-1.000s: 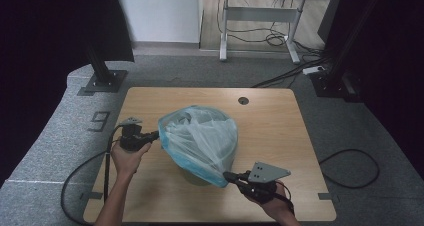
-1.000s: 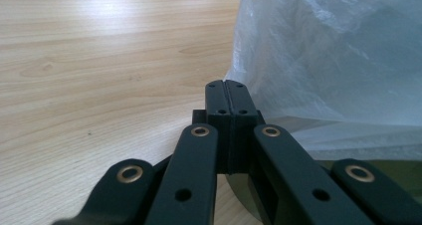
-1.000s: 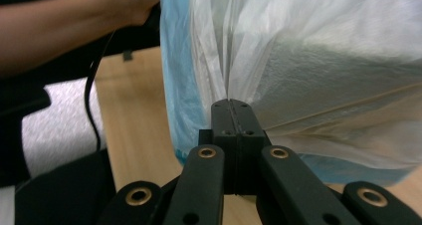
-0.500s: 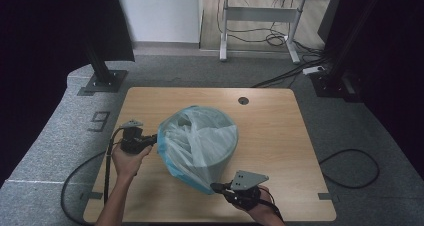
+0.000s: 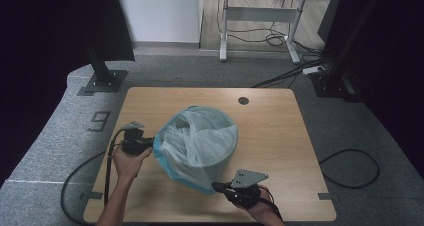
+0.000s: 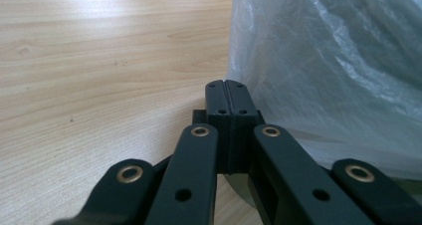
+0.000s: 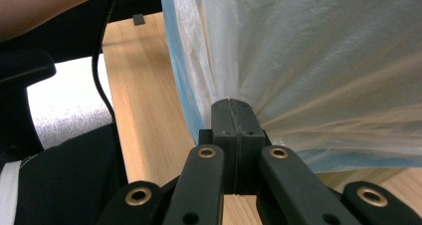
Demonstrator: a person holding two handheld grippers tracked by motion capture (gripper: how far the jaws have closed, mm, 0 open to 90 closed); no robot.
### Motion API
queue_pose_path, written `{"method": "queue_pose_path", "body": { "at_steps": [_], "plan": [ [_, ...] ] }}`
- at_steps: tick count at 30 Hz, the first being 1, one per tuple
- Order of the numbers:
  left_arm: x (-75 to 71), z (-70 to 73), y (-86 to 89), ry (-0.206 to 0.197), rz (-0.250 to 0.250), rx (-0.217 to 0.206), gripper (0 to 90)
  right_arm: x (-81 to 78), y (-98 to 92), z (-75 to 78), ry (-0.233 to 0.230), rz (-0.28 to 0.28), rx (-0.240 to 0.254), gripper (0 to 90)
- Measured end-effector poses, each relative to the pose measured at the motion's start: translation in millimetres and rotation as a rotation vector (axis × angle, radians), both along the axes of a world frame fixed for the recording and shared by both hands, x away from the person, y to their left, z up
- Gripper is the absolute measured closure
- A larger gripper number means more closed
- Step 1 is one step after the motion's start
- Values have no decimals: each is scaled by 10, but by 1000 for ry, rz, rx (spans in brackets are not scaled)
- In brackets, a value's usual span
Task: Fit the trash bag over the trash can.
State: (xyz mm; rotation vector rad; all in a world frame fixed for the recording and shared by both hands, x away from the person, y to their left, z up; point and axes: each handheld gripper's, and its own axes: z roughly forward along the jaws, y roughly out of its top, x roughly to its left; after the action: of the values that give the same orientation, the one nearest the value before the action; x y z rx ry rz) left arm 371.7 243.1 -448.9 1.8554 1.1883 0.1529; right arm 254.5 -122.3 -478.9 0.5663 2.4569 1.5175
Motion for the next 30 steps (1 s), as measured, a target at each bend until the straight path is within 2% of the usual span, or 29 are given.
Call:
{"method": "queue_pose_path", "body": {
  "at_steps": [10,14,22,26,30],
  "plan": [
    [90,-116,-46,43,9,27,900,118,-131,-160,43,-45,-15,890],
    [146,-171,-66,63,11,28,900,176,-228,-239,70,-63,8,890],
    [257,-300,-114,99,17,28,900,303,-386,-357,92,-108,8,890],
    [320,-374,-139,122,19,31,900,372,-463,-416,128,-121,23,890],
    [380,-479,-173,151,16,38,900,406,-499,-440,132,-132,19,890]
  ]
}}
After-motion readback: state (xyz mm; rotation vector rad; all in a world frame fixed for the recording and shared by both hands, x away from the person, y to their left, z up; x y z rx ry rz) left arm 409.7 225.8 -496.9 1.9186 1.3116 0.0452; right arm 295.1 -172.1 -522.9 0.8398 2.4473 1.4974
